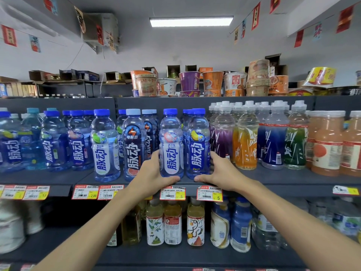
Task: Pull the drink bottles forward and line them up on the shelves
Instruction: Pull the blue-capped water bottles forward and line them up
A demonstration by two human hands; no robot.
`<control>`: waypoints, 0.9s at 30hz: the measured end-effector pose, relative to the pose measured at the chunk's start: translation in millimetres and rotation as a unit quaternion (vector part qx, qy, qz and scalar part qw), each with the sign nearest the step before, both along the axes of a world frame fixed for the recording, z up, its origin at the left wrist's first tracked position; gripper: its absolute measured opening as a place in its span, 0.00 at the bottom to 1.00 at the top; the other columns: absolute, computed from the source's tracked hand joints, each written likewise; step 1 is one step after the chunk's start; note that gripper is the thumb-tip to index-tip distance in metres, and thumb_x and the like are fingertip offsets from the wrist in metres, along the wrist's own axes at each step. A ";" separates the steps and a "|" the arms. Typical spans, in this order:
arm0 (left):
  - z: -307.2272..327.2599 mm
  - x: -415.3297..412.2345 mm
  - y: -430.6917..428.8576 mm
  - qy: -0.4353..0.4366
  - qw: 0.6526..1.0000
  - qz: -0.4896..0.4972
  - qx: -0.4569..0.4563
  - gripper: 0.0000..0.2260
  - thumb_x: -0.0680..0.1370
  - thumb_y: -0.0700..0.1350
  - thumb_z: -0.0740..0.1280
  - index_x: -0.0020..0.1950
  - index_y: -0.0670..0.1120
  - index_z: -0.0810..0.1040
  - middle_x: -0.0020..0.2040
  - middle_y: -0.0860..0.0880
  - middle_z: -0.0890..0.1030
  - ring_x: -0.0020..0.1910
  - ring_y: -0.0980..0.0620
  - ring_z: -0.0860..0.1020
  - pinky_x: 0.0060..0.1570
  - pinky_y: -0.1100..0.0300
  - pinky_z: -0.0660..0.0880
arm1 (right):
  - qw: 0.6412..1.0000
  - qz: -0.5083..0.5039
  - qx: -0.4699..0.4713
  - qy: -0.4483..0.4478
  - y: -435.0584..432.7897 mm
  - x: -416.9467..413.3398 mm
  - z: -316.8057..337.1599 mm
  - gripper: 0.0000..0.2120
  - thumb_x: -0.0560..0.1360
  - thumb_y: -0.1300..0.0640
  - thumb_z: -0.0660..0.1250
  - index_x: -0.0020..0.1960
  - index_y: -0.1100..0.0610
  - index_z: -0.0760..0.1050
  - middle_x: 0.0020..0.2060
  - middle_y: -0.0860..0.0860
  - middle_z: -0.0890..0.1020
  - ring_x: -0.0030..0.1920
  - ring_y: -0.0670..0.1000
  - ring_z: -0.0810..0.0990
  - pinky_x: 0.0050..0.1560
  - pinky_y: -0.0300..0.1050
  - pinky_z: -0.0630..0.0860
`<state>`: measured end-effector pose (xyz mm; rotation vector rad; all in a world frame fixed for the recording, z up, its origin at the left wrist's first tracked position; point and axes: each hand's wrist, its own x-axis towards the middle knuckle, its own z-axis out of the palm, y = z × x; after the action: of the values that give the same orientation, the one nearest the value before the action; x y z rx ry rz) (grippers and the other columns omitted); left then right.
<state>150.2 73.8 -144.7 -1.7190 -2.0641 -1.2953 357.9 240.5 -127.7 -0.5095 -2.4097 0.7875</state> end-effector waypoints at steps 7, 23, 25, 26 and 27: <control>-1.2 3.2 -1.4 0.017 1.000 0.023 0.007 0.42 0.67 0.58 0.80 0.72 0.48 0.62 0.51 0.62 0.77 0.44 0.73 0.75 0.43 0.81 0.69 | 1.000 0.000 0.013 -0.002 -0.4 0.7 0.9 0.49 0.54 0.28 0.77 0.70 0.44 0.65 0.63 0.43 0.80 0.61 0.41 0.79 0.65 0.51 0.77; 4.0 4.8 -3.7 -0.005 0.998 0.061 -0.016 0.49 0.64 0.60 0.81 0.76 0.47 0.59 0.54 0.56 0.79 0.49 0.57 0.78 0.41 0.72 0.71 | 1.000 0.012 0.003 0.006 -0.5 -1.8 -1.3 0.45 0.59 0.35 0.80 0.70 0.45 0.65 0.62 0.43 0.81 0.60 0.42 0.80 0.64 0.51 0.78; 3.6 4.6 -3.8 -0.010 0.998 0.057 -0.016 0.49 0.64 0.60 0.81 0.76 0.46 0.59 0.57 0.54 0.80 0.52 0.55 0.79 0.48 0.66 0.73 | 1.000 0.011 0.007 0.009 0.0 -2.1 -2.0 0.44 0.61 0.37 0.81 0.70 0.45 0.65 0.63 0.44 0.81 0.60 0.42 0.80 0.64 0.51 0.78; 3.3 4.7 -4.1 -0.010 0.998 0.056 -0.015 0.49 0.64 0.60 0.81 0.76 0.46 0.60 0.56 0.55 0.80 0.53 0.55 0.79 0.50 0.64 0.73 | 1.000 0.011 0.008 0.010 0.4 -2.4 -2.2 0.44 0.61 0.38 0.81 0.71 0.46 0.65 0.63 0.44 0.80 0.60 0.42 0.80 0.64 0.51 0.78; 3.0 4.9 -4.4 -0.008 0.998 0.055 -0.015 0.49 0.64 0.60 0.81 0.76 0.46 0.59 0.55 0.56 0.79 0.53 0.56 0.79 0.50 0.64 0.73 | 1.000 0.011 0.007 0.011 0.7 -2.7 -2.3 0.43 0.61 0.38 0.81 0.71 0.46 0.65 0.63 0.44 0.80 0.60 0.42 0.80 0.64 0.51 0.78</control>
<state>155.1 69.4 -141.6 -1.5879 -2.1642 -1.2561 355.2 241.3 -130.0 -0.4662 -2.4027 0.7807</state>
